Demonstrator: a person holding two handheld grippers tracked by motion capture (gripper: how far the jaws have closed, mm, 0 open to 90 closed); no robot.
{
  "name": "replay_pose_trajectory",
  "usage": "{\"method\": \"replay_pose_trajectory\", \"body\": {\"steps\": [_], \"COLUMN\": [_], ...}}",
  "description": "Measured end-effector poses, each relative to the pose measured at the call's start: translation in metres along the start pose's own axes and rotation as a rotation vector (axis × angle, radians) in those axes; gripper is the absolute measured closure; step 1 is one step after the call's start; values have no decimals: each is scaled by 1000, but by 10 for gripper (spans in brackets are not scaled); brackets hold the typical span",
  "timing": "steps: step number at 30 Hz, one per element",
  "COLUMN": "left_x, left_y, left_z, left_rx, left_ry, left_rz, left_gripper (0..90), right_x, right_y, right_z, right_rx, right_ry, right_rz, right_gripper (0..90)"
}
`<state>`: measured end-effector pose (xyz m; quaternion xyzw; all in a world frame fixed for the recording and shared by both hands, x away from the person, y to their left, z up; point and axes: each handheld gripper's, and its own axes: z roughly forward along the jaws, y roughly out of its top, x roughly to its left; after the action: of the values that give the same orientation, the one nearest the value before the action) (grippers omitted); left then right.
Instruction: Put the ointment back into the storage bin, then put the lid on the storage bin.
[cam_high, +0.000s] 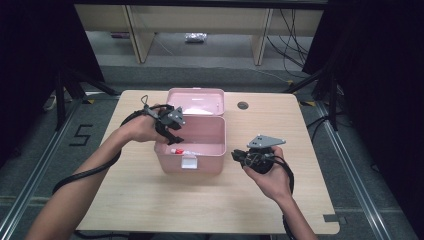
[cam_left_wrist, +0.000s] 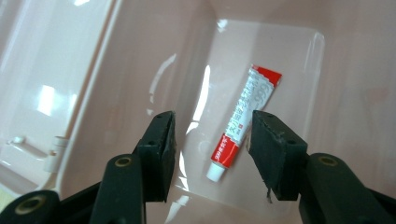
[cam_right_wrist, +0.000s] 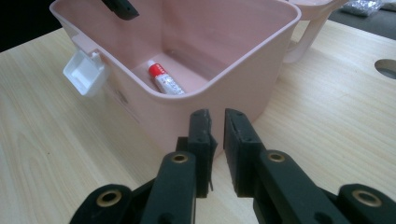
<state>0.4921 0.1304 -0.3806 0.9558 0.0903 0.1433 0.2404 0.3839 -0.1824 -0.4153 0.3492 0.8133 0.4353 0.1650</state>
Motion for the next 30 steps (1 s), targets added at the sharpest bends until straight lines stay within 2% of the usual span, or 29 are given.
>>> {"method": "replay_pose_trajectory", "body": {"steps": [2,5,6,7,9,11,13,14,17,18,19,21,22,23,25,26,28,29,30], "left_x": [-2,0,0,2,3,4,6,7,10,13,13,15,17,18,24,24,28,29,31], "left_y": [-2,-3,-3,-4,-5,-7,-8,-8,-9,-9,-9,-10,-11,-11,-14,-14,-17,-18,-19], "left_z": [1,-1,0,-2,-2,-4,-6,-6,-8,-9,-9,-9,-8,-8,-8,-8,-9,-10,-10], "left_rx": [-50,-38,-48,-32,-42,-63,-75,-99,-112,-127,-127,-146,-150,-158,-192,-192,-231,-245,-247], "left_ry": [15,22,24,27,28,49,55,66,76,90,90,112,118,129,172,172,200,211,219], "left_rz": [-23,-17,-31,-13,-28,-47,-61,-87,-108,-129,-129,-157,-165,-179,-229,-229,-293,-321,-328], "left_gripper": [526,523,518,514,505,501,500,494,491,490,487,481,478,476,473,474,474,479,479], "right_x": [2,1,1,1,3,5,5,7,10,10,10,12,14,13,16,17,18,22,22], "right_y": [-1,-1,-1,-1,0,1,2,3,5,6,6,8,9,10,12,14,15,18,18], "right_z": [1,0,1,1,0,2,3,5,6,6,6,8,8,9,11,13,15,15,15], "right_rx": [-5,4,-1,2,7,6,-1,-10,9,9,9,1,10,5,13,8,-2,-2,-2], "right_ry": [7,7,2,3,11,15,20,23,38,38,38,47,52,54,52,60,58,65,65], "right_rz": [21,12,2,7,15,22,4,4,18,4,4,-7,21,-2,8,11,-1,9,9], "right_gripper": [814,813,813,813,813,816,821,826,831,839,839,861,870,880,900,900,900,900,900]}}
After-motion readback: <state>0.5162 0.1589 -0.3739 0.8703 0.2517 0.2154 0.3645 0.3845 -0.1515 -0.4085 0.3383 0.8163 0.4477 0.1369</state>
